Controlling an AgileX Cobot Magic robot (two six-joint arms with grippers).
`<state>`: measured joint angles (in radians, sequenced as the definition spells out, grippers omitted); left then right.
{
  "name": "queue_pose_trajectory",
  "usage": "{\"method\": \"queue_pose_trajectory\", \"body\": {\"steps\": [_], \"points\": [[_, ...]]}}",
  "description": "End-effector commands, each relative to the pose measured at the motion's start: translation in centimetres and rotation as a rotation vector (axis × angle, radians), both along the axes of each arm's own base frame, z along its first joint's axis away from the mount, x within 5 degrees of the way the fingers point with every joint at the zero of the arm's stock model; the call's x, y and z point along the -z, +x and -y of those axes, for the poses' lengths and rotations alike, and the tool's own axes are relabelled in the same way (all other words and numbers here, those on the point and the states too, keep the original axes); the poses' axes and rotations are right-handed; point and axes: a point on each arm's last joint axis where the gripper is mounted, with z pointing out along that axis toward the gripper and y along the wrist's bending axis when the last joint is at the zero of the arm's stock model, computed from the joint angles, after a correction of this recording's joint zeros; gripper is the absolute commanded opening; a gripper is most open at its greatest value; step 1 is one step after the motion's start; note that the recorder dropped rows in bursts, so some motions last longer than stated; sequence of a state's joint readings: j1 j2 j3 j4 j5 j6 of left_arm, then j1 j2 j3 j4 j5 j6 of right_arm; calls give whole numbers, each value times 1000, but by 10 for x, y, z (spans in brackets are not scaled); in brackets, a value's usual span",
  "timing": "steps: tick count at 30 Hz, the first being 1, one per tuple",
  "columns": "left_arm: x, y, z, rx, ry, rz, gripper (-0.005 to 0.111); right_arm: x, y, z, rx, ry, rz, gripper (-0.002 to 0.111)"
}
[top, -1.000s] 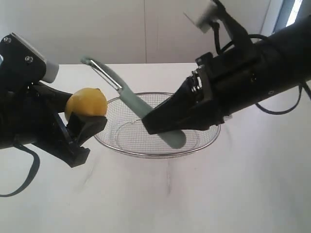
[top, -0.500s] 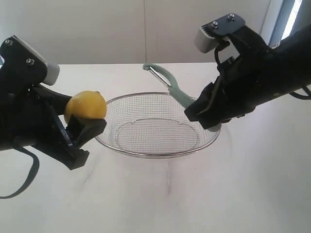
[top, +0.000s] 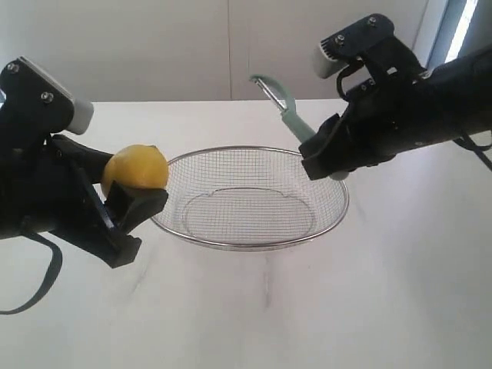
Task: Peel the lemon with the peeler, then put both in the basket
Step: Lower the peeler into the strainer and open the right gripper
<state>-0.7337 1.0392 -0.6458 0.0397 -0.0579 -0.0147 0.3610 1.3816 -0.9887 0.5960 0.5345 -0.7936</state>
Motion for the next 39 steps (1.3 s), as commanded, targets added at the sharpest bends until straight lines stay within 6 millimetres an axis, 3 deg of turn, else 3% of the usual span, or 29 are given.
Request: {"method": "queue_pose_trajectory", "body": {"steps": [1, 14, 23, 39], "points": [[1, -2, 0, -18, -36, -35, 0, 11, 22, 1, 142, 42, 46, 3], [0, -2, 1, -22, -44, -39, 0, 71, 81, -16, 215, 3, -55, 3], [0, -2, 1, -22, -44, -39, 0, 102, 83, -21, 183, -37, -178, 3], [0, -2, 1, -22, -44, -39, 0, 111, 81, -22, 165, -47, -232, 3]]}}
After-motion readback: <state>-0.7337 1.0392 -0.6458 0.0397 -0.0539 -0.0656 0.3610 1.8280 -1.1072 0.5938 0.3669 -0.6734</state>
